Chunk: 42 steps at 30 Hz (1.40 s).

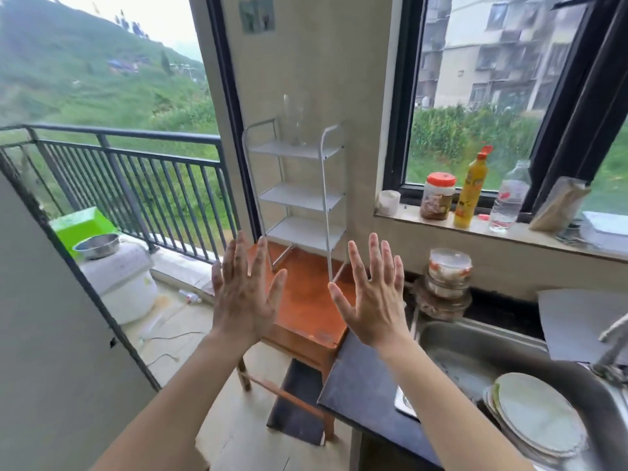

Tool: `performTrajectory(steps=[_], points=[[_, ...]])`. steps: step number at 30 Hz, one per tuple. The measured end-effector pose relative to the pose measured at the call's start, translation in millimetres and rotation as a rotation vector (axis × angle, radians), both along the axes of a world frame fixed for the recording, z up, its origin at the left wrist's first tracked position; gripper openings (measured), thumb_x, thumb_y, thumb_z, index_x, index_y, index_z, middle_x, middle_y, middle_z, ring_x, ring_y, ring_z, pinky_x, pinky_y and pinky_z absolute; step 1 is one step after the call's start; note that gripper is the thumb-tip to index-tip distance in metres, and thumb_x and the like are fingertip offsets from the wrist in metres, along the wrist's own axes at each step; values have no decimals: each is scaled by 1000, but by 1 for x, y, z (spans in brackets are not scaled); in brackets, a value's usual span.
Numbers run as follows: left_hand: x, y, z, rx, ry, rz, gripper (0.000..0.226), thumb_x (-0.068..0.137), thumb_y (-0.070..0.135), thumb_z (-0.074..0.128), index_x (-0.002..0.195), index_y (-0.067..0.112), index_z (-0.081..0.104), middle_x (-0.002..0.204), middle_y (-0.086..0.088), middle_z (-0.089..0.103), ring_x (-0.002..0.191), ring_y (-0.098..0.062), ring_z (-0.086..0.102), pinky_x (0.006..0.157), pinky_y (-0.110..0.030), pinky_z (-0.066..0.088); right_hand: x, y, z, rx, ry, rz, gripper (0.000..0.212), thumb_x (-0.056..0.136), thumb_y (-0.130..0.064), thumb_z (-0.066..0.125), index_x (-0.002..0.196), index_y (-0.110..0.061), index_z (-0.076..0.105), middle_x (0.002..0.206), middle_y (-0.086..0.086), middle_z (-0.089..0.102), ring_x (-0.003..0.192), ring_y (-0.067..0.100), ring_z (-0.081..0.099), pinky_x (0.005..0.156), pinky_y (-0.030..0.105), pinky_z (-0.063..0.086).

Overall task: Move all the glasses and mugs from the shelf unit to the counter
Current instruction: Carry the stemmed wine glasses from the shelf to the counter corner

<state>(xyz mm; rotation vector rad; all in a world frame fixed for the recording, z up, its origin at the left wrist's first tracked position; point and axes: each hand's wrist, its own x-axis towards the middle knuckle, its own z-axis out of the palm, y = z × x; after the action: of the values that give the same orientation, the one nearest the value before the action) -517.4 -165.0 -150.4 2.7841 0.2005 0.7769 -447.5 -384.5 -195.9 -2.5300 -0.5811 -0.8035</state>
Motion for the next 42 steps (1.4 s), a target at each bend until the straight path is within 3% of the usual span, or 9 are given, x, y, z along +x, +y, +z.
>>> performTrajectory(steps=[7,11,20,30,35,39,42], points=[[145,72,68,51,-89,8,70,99,60,20,158,22,16,167,-12,0,153,-28,-2,121,-54,5,152,74,74,-10,-44,38,83,97,-64,35,164,-22,9,170,18,-4,156,37,-2,125,55,4],[212,110,95,42,-135,22,69,100,57,27,158,23,14,167,-11,-1,153,-26,-3,120,-54,4,215,116,107,-60,-120,85,83,97,-58,45,164,-21,10,170,20,-2,156,39,1,125,56,8],[372,175,97,23,-156,-143,69,100,58,21,158,24,8,167,-10,-5,153,-25,-7,122,-52,3,322,181,139,-52,-196,-1,83,99,-52,51,163,-24,6,170,18,-4,157,37,1,125,49,5],[518,215,86,150,47,-385,66,101,54,8,157,22,21,166,-12,10,154,-27,3,124,-48,3,437,246,185,285,-39,-141,88,97,-46,58,162,-26,2,170,14,5,155,30,13,119,43,24],[535,219,73,174,3,-404,66,99,49,3,134,23,52,139,-4,55,134,-24,44,114,-43,24,491,265,190,444,38,-134,101,94,-44,65,162,-19,-5,168,17,8,154,27,10,122,37,13],[535,219,73,219,-25,-393,63,99,44,2,129,21,53,130,0,58,125,-22,48,109,-41,31,522,280,194,572,48,-122,114,87,-48,73,161,-15,-7,165,17,16,152,29,18,115,28,14],[535,219,74,226,-25,-381,56,102,41,8,132,22,51,133,2,56,127,-20,46,110,-40,29,535,289,197,631,77,-131,119,83,-60,72,160,-24,-11,165,15,19,150,30,27,115,36,27]])
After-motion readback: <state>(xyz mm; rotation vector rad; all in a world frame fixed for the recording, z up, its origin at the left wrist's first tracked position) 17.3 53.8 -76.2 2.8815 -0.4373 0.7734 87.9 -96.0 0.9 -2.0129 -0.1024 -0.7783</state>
